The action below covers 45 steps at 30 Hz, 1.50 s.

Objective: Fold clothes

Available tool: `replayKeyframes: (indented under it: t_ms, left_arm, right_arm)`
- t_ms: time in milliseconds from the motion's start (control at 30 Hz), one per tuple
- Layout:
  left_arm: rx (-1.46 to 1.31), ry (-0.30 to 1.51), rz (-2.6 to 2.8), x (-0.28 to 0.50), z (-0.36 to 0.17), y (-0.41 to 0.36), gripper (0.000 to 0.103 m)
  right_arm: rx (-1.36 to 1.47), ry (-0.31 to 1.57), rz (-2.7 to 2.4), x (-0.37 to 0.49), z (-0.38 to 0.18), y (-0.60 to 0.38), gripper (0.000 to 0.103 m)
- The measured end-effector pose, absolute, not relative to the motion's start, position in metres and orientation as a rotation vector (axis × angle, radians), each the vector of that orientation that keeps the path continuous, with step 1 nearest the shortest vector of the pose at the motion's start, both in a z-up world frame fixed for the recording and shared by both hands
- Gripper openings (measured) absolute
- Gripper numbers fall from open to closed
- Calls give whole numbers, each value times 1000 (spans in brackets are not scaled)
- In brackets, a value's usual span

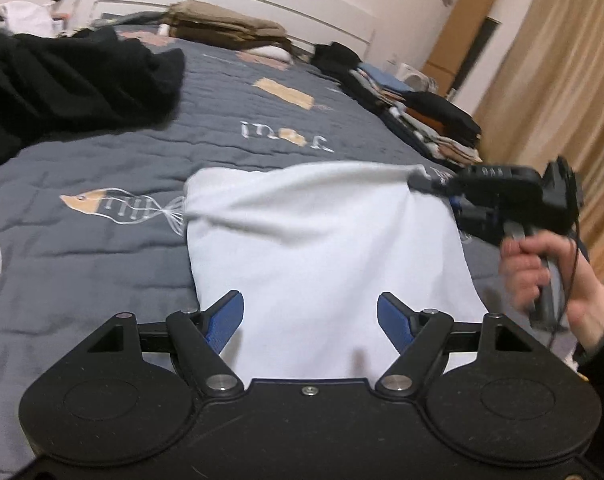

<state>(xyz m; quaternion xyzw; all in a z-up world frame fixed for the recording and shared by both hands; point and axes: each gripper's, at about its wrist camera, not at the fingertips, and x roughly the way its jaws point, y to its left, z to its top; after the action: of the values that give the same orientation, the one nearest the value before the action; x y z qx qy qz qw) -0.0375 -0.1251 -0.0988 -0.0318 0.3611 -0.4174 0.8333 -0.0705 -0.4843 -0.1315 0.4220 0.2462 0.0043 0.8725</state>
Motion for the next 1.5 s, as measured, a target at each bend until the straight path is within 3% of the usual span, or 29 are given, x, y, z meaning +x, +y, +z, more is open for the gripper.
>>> replayKeyframes:
  t_ms: [200, 367, 667, 967, 1000, 1033, 1100, 1167, 1367, 1467, 1500]
  left_arm:
    - [-23, 792, -900, -43, -104, -129, 73]
    - [159, 686, -954, -76, -86, -121, 73]
    - [688, 416, -919, -172, -113, -127, 73]
    - [987, 218, -836, -191, -153, -152, 56]
    - [1012, 187, -828, -192, -156, -154, 45]
    - [1027, 168, -827, -193, -159, -157, 37]
    - [1053, 169, -851, -193, -163, -160, 11]
    - [1128, 163, -864, -195, -167, -157, 8]
    - [1176, 255, -882, -186, -163, -138, 8]
    - [1134, 251, -860, -188, -163, -144, 16]
    - [1128, 243, -851, -189, -164, -146, 28]
  right_arm:
    - [825, 688, -29, -54, -160, -487, 21]
    - [846, 704, 8, -60, -150, -492, 40]
    - [830, 712, -50, -107, -125, -482, 42]
    - [773, 746, -76, -192, -121, -424, 44]
    - [763, 754, -97, -200, -124, -420, 44]
    - [749, 760, -120, -207, -127, -417, 44]
    - [719, 776, -142, -218, -132, -410, 43]
    - [688, 791, -129, -223, -136, -403, 35]
    - [665, 769, -68, -235, -137, -392, 14]
    - [745, 722, -34, -245, -133, -396, 14]
    - [768, 706, -24, -248, -132, -396, 14]
